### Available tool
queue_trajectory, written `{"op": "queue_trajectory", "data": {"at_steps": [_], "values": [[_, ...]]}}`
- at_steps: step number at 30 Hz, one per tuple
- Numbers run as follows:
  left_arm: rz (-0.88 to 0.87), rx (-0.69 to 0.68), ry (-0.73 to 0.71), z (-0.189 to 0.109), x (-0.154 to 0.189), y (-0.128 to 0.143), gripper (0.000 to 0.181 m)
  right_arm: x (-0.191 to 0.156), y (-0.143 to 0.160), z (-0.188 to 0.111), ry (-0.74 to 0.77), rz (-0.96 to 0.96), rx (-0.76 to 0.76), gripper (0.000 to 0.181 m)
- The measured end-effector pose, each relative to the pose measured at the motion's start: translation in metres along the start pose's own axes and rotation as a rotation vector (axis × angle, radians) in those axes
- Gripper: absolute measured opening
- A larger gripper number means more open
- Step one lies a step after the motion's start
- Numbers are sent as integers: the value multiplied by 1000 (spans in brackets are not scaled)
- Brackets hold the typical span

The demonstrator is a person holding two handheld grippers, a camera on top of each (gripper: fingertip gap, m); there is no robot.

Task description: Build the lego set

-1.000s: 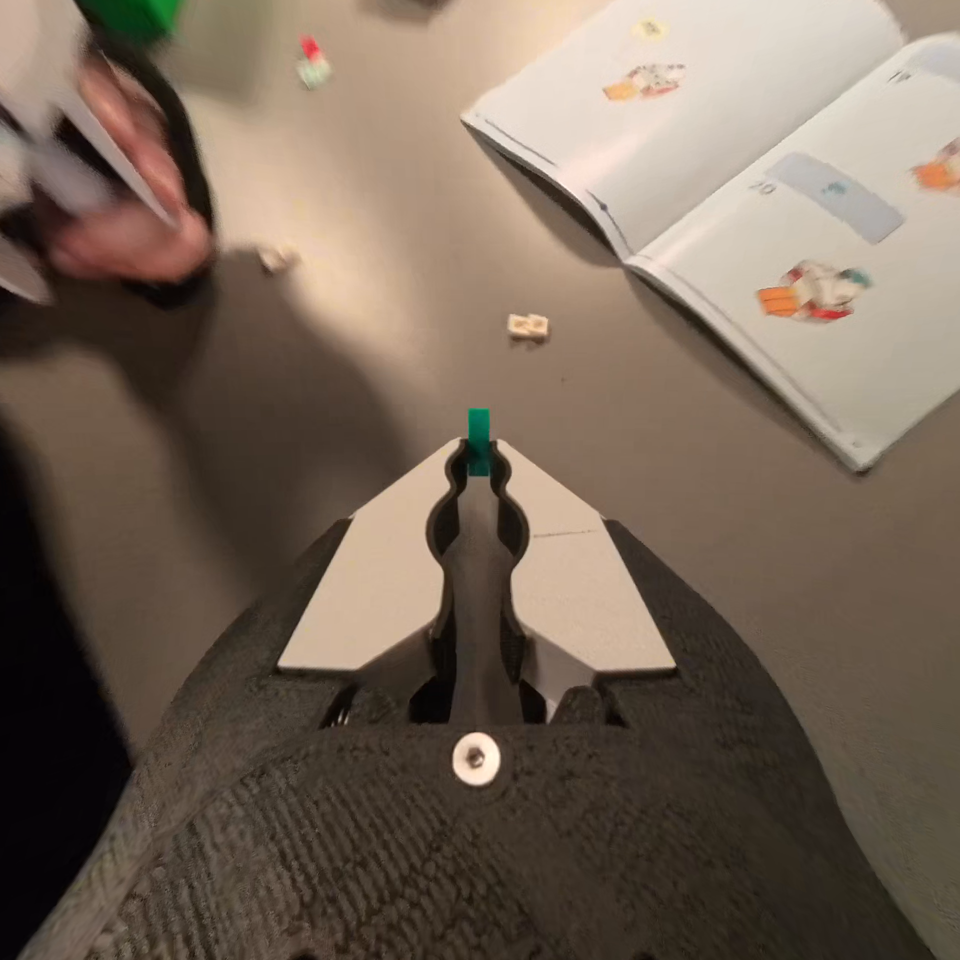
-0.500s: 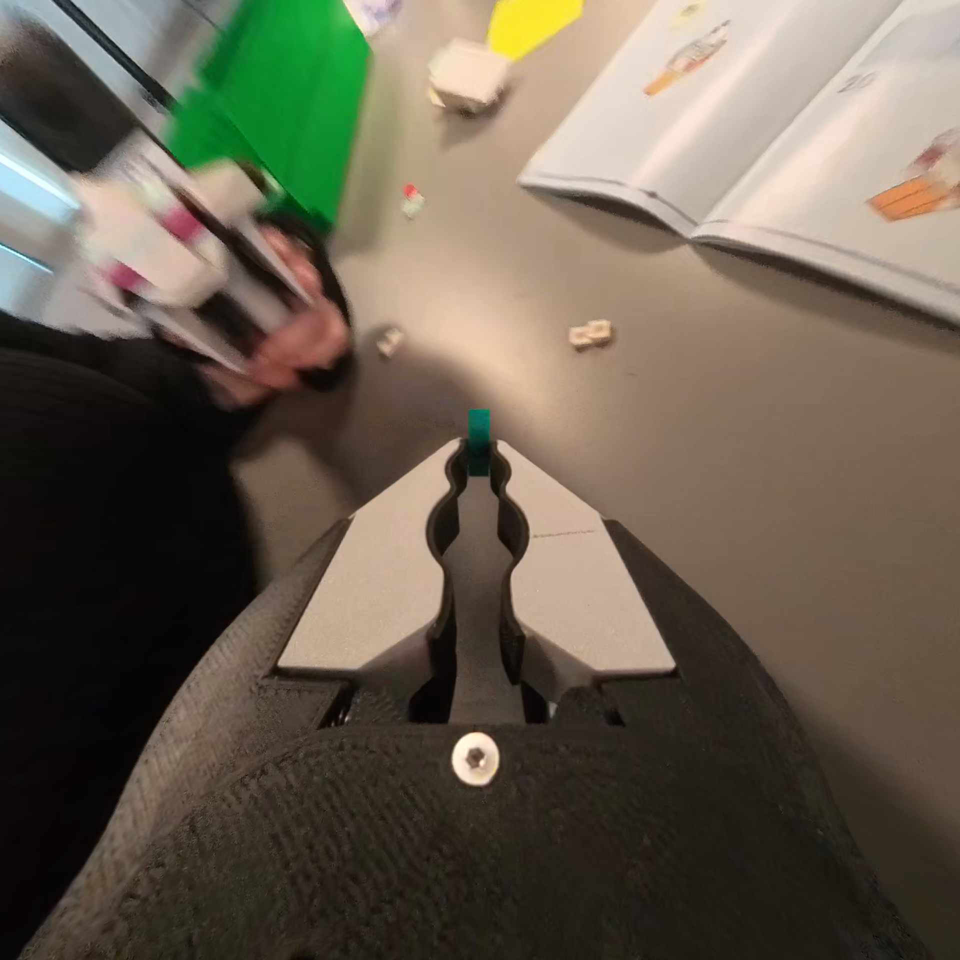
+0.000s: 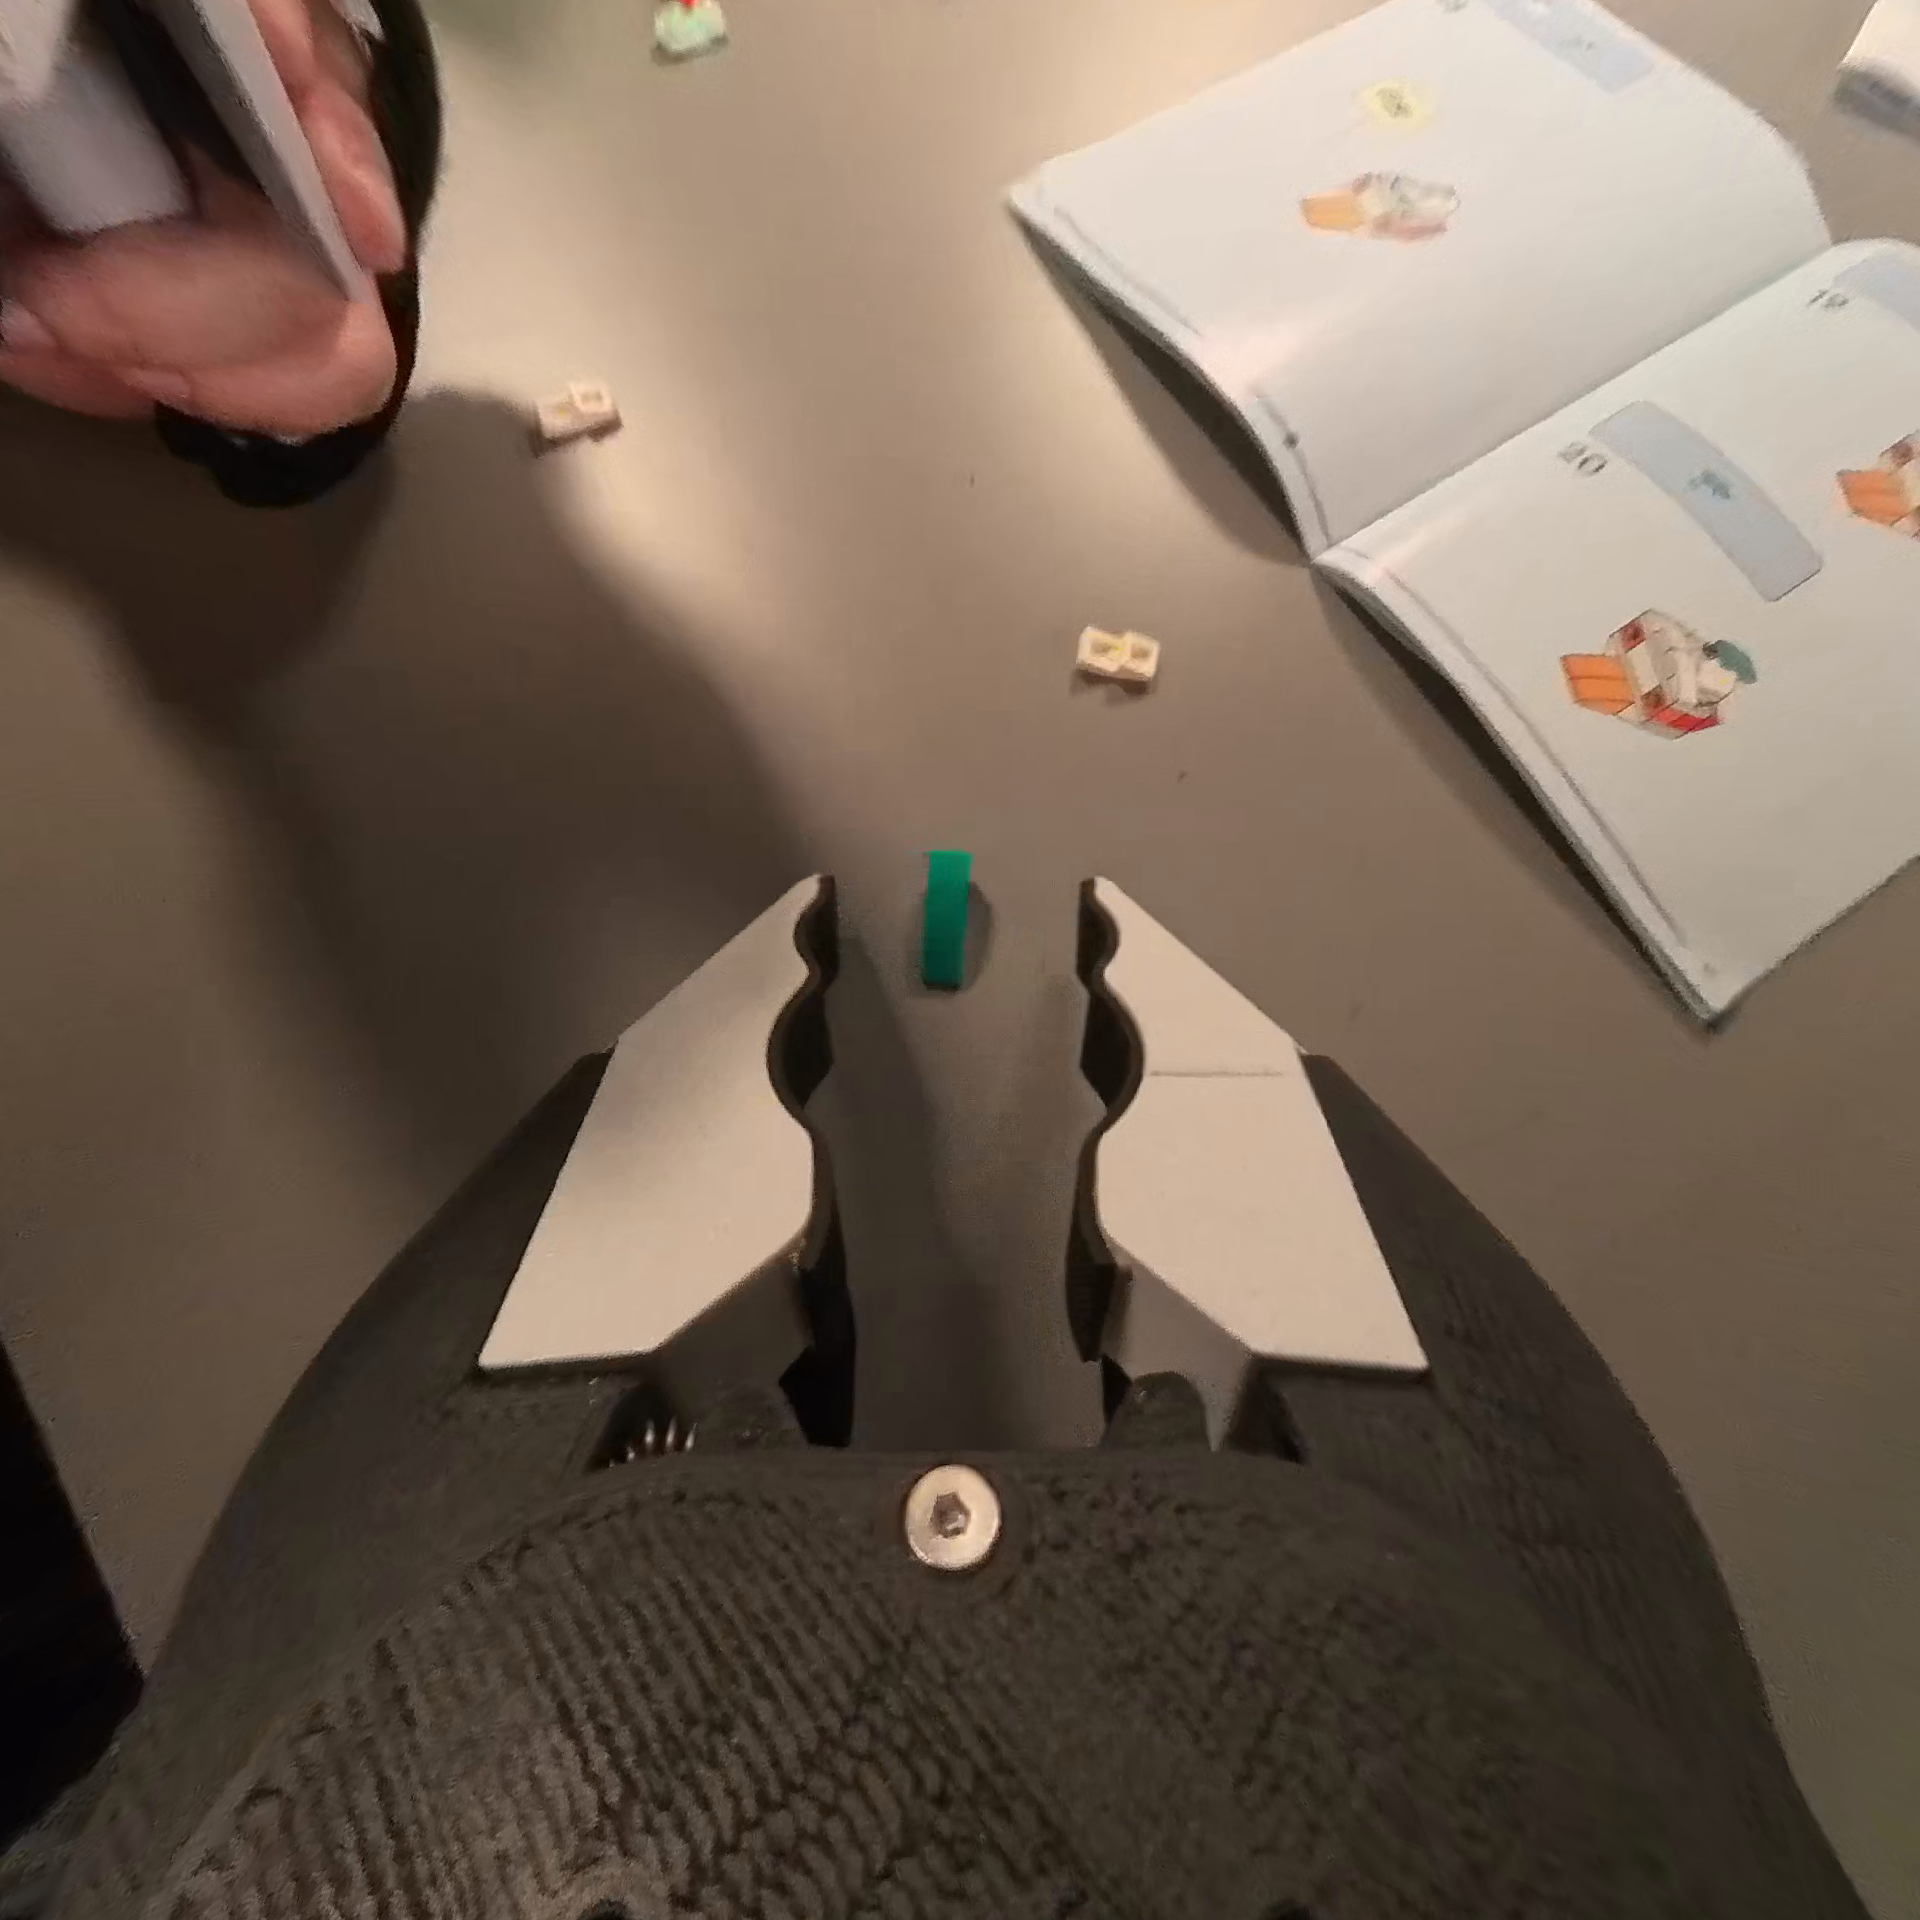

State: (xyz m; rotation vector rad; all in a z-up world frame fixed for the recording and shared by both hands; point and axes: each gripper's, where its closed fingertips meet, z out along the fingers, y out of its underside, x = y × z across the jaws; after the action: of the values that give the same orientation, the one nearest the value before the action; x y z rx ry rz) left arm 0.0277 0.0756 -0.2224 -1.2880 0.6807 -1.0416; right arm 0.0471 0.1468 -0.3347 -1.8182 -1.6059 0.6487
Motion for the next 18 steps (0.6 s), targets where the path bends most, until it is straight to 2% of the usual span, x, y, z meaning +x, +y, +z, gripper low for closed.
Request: {"op": "queue_trajectory", "data": {"at_steps": [5, 8, 10, 12, 14, 16, 18], "values": [[93, 35, -96, -4, -6, -10, 36, 7, -52, -28, 136, 20, 328, 63], [161, 75, -227, -17, -23, -21, 36, 8, -81, -53, 226, 103, 596, 67], [245, 71, -342, -30, -38, -27, 36, 10, -89, -66, 317, 134, 699, 69], [341, 48, -456, -44, -50, -31, 36, -2, -98, -66, 283, 193, 717, 69], [419, 2, -529, -57, -57, -31, 36, -20, -116, -61, 168, 292, 728, 70], [506, -51, -565, -65, -58, -28, 36, -37, -134, -55, 66, 368, 717, 72], [594, -91, -574, -69, -55, -25, 36, -50, -144, -44, 37, 377, 648, 76]]}}
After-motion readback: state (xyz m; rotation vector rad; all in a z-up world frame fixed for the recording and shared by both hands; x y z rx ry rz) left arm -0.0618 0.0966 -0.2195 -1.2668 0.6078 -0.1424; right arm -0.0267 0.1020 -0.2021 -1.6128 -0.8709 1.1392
